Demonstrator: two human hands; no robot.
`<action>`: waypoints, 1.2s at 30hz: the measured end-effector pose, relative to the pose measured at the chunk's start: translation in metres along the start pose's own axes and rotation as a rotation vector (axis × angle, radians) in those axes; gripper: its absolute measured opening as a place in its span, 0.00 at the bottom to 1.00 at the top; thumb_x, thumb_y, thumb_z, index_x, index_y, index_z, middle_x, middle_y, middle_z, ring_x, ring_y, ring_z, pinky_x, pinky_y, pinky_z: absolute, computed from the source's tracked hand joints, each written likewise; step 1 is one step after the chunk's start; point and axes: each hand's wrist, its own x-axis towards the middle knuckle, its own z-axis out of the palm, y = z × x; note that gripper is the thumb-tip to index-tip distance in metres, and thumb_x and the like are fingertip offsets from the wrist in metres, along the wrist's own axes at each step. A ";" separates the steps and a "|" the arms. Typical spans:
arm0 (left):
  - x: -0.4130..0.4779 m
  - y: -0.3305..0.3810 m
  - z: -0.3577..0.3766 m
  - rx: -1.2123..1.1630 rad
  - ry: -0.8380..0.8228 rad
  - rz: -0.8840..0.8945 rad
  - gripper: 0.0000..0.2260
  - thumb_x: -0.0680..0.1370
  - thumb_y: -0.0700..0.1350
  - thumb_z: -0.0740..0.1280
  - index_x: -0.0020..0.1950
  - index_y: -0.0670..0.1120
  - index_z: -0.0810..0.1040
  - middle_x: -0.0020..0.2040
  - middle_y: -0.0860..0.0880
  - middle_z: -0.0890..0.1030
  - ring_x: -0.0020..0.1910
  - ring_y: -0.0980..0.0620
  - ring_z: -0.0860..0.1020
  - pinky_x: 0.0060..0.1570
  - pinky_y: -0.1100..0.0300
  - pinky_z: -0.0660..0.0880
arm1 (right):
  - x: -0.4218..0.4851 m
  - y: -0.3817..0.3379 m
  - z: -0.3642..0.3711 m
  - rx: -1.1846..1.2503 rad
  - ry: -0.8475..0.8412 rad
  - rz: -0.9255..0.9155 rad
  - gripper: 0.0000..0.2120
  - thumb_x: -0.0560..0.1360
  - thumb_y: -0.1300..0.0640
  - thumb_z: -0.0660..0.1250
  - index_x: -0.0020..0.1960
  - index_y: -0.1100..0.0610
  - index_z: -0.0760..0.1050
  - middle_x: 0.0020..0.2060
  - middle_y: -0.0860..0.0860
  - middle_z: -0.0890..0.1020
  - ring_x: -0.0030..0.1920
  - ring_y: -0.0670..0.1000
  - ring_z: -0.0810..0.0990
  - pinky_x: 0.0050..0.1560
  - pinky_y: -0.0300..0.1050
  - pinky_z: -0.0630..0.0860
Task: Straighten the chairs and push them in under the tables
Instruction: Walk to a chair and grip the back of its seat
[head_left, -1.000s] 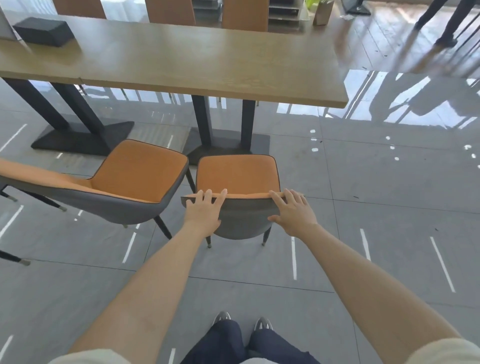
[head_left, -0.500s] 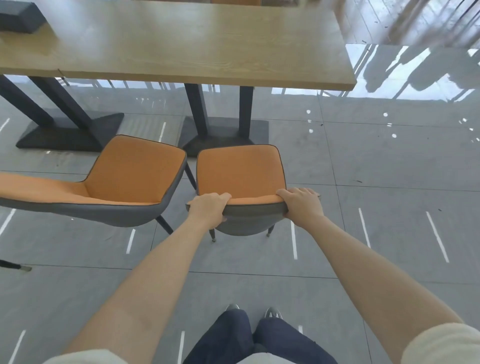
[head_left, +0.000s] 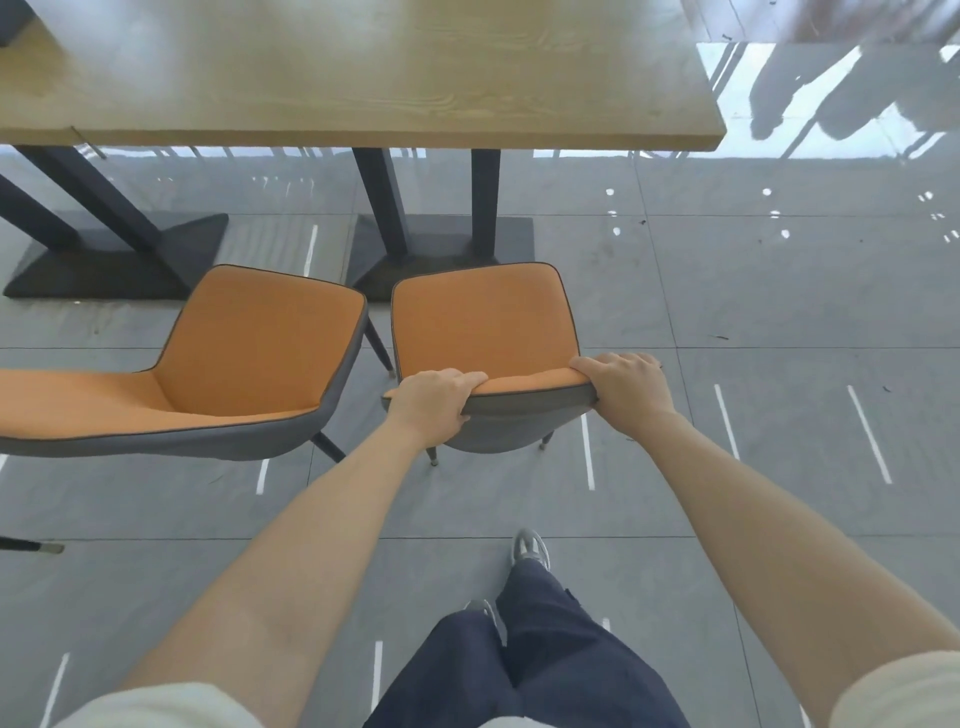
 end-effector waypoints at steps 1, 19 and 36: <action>0.004 -0.001 -0.001 -0.001 0.001 0.005 0.22 0.76 0.44 0.66 0.69 0.51 0.67 0.59 0.47 0.80 0.56 0.43 0.78 0.54 0.47 0.77 | 0.004 0.002 -0.001 -0.005 0.005 -0.002 0.18 0.75 0.63 0.59 0.62 0.52 0.72 0.50 0.54 0.82 0.52 0.59 0.78 0.56 0.50 0.69; 0.084 -0.040 -0.038 0.007 -0.003 0.009 0.21 0.76 0.43 0.66 0.68 0.51 0.69 0.57 0.47 0.81 0.53 0.45 0.80 0.52 0.49 0.79 | 0.088 0.012 -0.020 -0.007 -0.002 -0.020 0.14 0.75 0.61 0.60 0.60 0.53 0.72 0.49 0.55 0.81 0.51 0.59 0.78 0.54 0.49 0.69; 0.120 -0.060 -0.063 0.039 -0.012 0.014 0.19 0.77 0.41 0.65 0.67 0.50 0.70 0.57 0.46 0.80 0.54 0.45 0.78 0.52 0.51 0.78 | 0.134 0.013 -0.021 0.009 0.029 0.003 0.13 0.75 0.61 0.61 0.58 0.53 0.73 0.48 0.54 0.82 0.50 0.60 0.79 0.54 0.51 0.70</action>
